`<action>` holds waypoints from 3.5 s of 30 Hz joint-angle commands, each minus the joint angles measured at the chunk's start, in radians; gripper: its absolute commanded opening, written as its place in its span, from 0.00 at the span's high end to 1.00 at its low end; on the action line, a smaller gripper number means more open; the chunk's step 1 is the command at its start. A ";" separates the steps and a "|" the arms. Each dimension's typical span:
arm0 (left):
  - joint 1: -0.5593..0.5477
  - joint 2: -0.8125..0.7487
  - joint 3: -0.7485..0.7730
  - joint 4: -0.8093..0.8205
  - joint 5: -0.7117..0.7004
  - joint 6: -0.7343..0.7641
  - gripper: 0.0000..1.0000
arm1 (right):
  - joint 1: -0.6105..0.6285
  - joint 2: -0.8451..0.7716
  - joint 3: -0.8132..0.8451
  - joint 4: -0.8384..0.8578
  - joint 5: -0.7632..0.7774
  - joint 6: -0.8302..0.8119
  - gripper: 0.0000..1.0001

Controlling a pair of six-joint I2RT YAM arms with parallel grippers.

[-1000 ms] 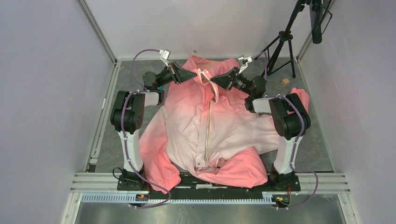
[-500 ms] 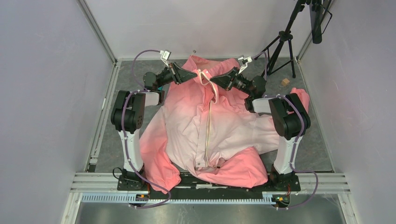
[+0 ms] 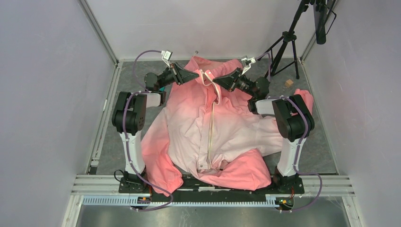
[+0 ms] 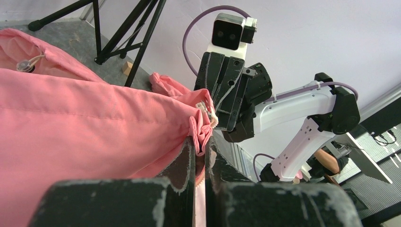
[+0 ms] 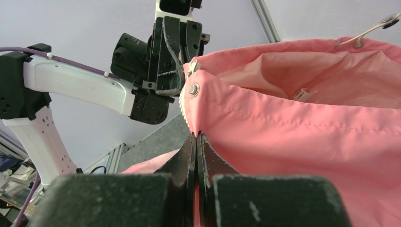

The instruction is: Zip up the jacket

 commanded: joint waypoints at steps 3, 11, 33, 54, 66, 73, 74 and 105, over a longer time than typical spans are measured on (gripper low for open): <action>-0.004 -0.013 0.034 0.087 -0.004 -0.039 0.98 | 0.002 0.017 0.027 0.061 0.002 -0.002 0.99; -0.012 -0.021 0.036 0.089 -0.003 -0.042 0.98 | 0.004 0.024 0.032 0.051 0.005 -0.007 0.99; -0.043 0.002 0.048 0.088 0.028 -0.053 0.98 | 0.011 0.023 0.052 0.090 -0.007 0.020 0.99; -0.057 -0.012 0.071 0.087 0.087 -0.112 0.98 | -0.003 0.043 0.076 0.179 -0.089 0.029 0.99; -0.077 -0.042 0.057 0.088 0.095 -0.123 0.98 | -0.005 0.050 0.083 0.178 -0.061 0.061 0.99; -0.083 -0.048 0.055 0.088 0.101 -0.125 0.98 | -0.011 0.058 0.090 0.152 -0.063 0.052 0.96; -0.083 -0.049 0.056 0.087 0.100 -0.125 0.98 | -0.012 0.059 0.092 0.147 -0.063 0.051 0.97; -0.087 -0.033 0.083 0.088 0.071 -0.174 0.98 | 0.001 0.020 0.096 0.088 -0.056 0.026 0.99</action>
